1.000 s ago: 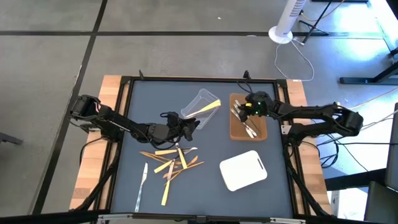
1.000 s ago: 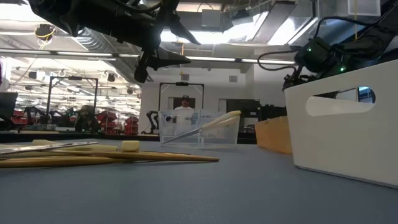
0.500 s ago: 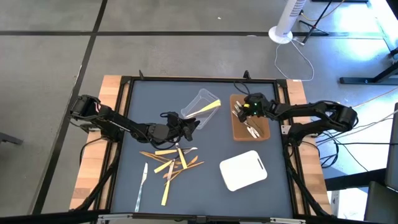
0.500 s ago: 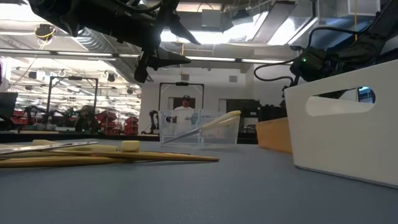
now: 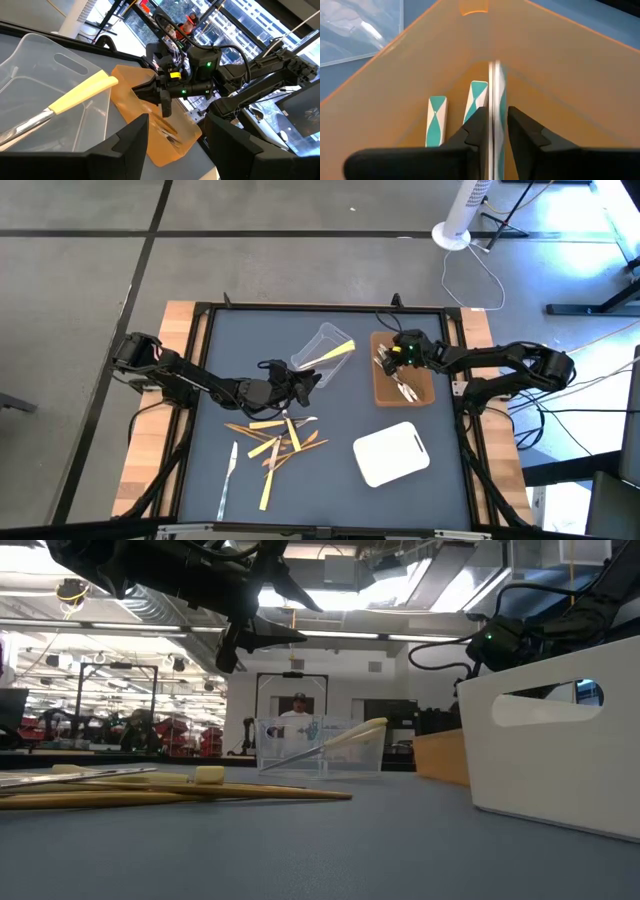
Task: Sort silverware by color (type)
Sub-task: Put the white knife into the orange bin, then put the yellow knife into the transparent bin
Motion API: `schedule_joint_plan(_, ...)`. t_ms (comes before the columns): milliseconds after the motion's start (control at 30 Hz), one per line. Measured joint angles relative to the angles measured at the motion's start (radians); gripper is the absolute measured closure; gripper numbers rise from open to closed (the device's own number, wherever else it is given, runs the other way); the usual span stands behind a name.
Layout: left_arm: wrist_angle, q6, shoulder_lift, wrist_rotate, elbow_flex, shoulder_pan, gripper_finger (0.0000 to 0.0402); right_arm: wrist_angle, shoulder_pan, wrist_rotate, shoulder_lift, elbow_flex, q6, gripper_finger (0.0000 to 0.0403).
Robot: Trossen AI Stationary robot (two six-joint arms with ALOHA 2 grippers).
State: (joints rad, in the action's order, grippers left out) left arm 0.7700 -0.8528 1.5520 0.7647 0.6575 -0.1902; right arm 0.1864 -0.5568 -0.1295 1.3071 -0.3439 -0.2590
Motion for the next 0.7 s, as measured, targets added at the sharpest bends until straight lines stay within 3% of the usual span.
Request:
schedule_joint_plan(567, 0.0, 0.001, 0.0, 0.0, 0.0, 0.0, 0.0214, -0.001, 0.0, 0.001, 0.0, 0.0, -0.001, 0.0317)
schedule_joint_plan(700, 0.0, 0.084, 0.0, -0.03, 0.0, 0.0, 0.0214, -0.001, 0.0, 0.001, 0.0, 0.0, -0.001, 0.0316)
